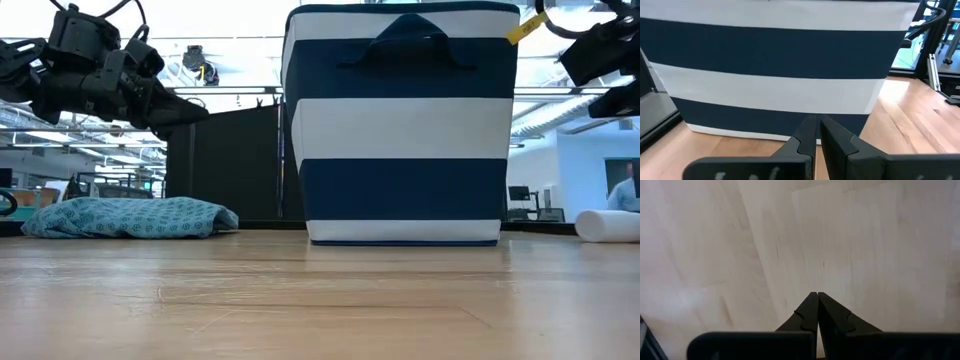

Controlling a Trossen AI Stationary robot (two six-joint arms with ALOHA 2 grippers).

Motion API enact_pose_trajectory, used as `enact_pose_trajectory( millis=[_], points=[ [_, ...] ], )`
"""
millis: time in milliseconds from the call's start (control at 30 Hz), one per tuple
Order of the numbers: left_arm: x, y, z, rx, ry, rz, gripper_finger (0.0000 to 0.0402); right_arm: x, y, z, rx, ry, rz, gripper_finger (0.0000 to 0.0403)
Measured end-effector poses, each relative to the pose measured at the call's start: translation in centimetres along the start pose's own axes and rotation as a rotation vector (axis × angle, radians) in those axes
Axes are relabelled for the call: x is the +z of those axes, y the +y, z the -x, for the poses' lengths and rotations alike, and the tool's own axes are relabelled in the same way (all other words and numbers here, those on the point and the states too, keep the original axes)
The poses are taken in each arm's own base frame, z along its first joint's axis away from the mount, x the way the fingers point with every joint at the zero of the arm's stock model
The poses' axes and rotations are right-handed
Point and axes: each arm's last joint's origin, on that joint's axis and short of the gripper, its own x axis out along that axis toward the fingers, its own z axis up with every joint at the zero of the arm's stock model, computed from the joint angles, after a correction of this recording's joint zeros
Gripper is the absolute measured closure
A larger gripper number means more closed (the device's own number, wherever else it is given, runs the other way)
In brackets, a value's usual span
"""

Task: Pick & place medical supplies in basket/bin
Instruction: Put the white pill bottle into the blue bin

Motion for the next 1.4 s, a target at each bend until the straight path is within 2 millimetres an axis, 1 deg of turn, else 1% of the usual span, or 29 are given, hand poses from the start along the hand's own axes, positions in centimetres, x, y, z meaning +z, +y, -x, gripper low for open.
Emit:
enact_pose_trajectory(
  millis=[100, 300, 500, 700, 800, 933, 1000, 1067, 1133, 1233, 1400],
  points=[
    [0.0, 0.0, 0.0, 0.009, 0.002, 0.015, 0.0376, 0.0, 0.0, 0.0, 0.001, -0.001, 0.033, 0.0403],
    [0.0, 0.0, 0.0, 0.009, 0.003, 0.022, 0.0376, 0.0, 0.0, 0.0, 0.006, 0.005, 0.036, 0.0403],
    [0.0, 0.0, 0.0, 0.009, 0.002, 0.003, 0.0376, -0.1, 0.0, 0.0, 0.017, 0.016, 0.103, 0.0403],
    [0.0, 0.0, 0.0, 0.008, 0.003, 0.017, 0.0376, -0.1, 0.1, 0.0, 0.028, 0.024, 0.031, 0.0403],
    [-0.1, 0.0, 0.0, -0.017, 0.008, 0.062, 0.0376, -0.2, 0.2, 0.0, 0.074, 0.067, 0.059, 0.0403],
    [-0.1, -0.1, 0.0, -0.045, 0.009, 0.048, 0.0376, -0.6, -0.1, 0.1, 0.044, 0.109, 0.076, 0.0396],
    [-0.1, -0.1, 0.0, -0.039, 0.008, 0.047, 0.0376, -1.0, -0.7, 0.1, -0.007, 0.163, 0.024, 0.0385],
    [-0.1, -0.1, 0.0, -0.039, 0.009, 0.047, 0.0376, -1.3, -1.6, 0.3, -0.071, 0.234, -0.090, 0.0368],
    [-0.1, -0.1, 0.0, -0.039, 0.009, 0.044, 0.0376, -1.7, -2.6, 0.6, -0.128, 0.314, -0.164, 0.0347],
    [-0.1, -0.1, 0.0, -0.035, 0.009, 0.040, 0.0376, -2.1, -3.5, 1.0, -0.184, 0.388, -0.175, 0.0310],
    [-0.1, -0.1, 0.0, -0.035, 0.009, 0.032, 0.0376, -1.5, -4.5, 1.2, -0.185, 0.395, -0.193, 0.0241]
  ],
)
